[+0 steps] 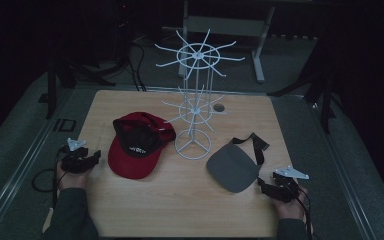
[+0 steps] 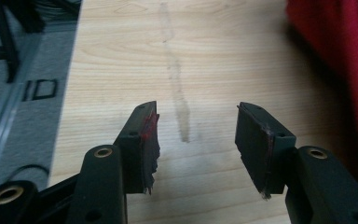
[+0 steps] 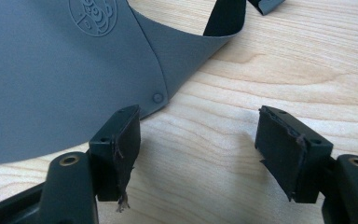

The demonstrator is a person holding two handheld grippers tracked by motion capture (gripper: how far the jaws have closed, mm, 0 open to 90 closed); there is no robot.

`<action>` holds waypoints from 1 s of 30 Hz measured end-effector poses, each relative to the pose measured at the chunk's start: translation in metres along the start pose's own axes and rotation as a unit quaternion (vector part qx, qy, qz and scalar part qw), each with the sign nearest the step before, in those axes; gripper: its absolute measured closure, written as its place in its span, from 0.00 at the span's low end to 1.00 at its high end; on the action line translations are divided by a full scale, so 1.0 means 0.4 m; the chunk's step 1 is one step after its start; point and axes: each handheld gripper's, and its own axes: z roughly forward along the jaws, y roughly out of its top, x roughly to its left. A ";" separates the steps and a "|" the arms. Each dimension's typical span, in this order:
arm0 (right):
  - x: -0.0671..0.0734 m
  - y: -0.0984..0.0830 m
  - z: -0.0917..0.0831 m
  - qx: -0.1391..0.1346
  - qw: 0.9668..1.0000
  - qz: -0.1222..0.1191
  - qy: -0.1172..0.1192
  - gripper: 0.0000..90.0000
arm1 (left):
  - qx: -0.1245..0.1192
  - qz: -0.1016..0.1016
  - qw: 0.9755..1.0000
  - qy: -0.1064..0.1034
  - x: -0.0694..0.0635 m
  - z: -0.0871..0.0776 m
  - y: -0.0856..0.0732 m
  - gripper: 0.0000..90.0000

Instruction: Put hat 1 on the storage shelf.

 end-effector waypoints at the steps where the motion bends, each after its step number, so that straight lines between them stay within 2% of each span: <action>1: 0.000 0.000 0.000 0.000 1.000 0.000 0.000 0.34 | -0.001 0.002 1.000 -0.006 -0.002 -0.002 0.001 0.55; 7: 0.000 0.000 0.000 0.000 1.000 0.000 0.000 0.34 | -0.009 0.013 1.000 -0.025 -0.012 -0.010 0.009 0.55; 10: 0.000 0.000 0.000 0.000 1.000 -0.001 0.000 0.34 | -0.021 0.020 0.999 -0.030 -0.016 -0.020 0.013 0.56; 11: 0.000 0.000 0.000 0.000 1.000 -0.001 0.000 0.34 | -0.027 0.018 0.999 -0.036 -0.016 -0.025 0.016 0.56; 12: 0.000 0.000 0.000 0.000 1.000 -0.001 0.001 0.34 | -0.037 0.013 0.998 -0.051 -0.016 -0.033 0.019 0.56; 13: 0.000 0.000 0.000 0.000 1.000 -0.001 0.001 0.34 | -0.037 0.013 0.998 -0.051 -0.016 -0.033 0.019 0.57; 15: 0.000 0.000 0.000 0.000 1.000 -0.001 0.001 0.34 | -0.041 0.011 0.997 -0.067 -0.015 -0.038 0.022 0.57; 18: 0.000 0.000 0.000 0.000 1.000 -0.001 0.000 0.34 | -0.038 0.010 0.994 -0.102 -0.014 -0.038 0.023 0.58; 25: 0.000 0.000 0.000 0.000 1.000 -0.001 0.001 0.34 | -0.027 0.018 0.991 -0.130 -0.022 -0.041 0.022 0.59; 30: 0.000 0.000 0.000 0.000 1.000 -0.002 0.001 0.34 | -0.019 0.013 0.987 -0.158 -0.019 -0.051 0.013 0.58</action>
